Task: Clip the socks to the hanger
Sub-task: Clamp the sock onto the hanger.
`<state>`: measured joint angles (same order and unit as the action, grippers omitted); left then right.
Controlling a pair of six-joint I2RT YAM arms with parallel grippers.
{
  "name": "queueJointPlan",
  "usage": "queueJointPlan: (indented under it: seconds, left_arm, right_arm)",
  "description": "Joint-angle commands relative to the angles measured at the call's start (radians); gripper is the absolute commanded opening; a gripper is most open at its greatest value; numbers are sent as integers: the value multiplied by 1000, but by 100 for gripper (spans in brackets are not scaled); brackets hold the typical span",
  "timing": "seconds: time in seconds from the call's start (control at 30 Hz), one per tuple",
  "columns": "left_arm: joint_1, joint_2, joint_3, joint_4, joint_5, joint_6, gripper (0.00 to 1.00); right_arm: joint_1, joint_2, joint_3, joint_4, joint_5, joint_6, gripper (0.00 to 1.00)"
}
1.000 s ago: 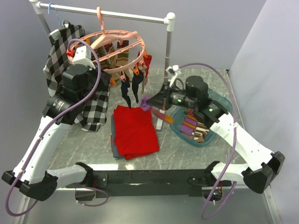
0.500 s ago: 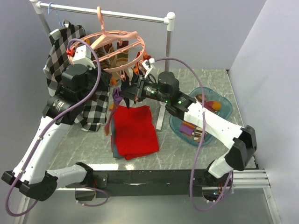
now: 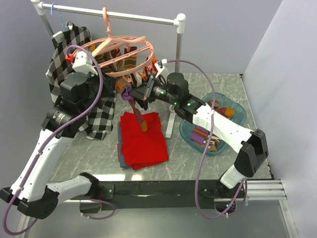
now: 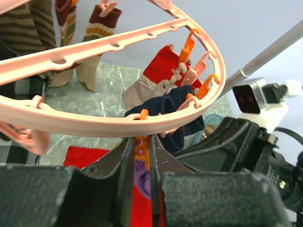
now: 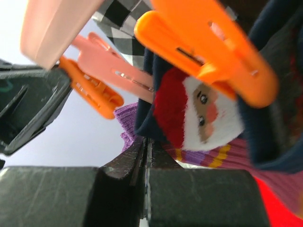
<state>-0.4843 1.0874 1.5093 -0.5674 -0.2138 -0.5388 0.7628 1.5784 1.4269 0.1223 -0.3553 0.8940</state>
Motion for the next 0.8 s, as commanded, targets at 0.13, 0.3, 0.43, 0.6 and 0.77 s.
queueJointPlan:
  seconds: [0.13,0.3,0.43,0.6,0.77]
  left_arm:
    - [-4,-23,-21,83,39,16,19]
    - [-2,-23,-32,90,39,26,19]
    - [-4,-27,-44,104,50,51,20]
    - [-4,-41,-80,138,57,77,21]
    - [-2,-49,-93,152,54,89,21]
  right_arm:
    - [-16,20,72,43,-2,31,0]
    - [-17,22,76,51,-14,39,0]
    - [-20,20,73,62,-28,60,0]
    - [-33,19,67,86,-47,92,0]
    - [-37,15,73,92,-54,95,0]
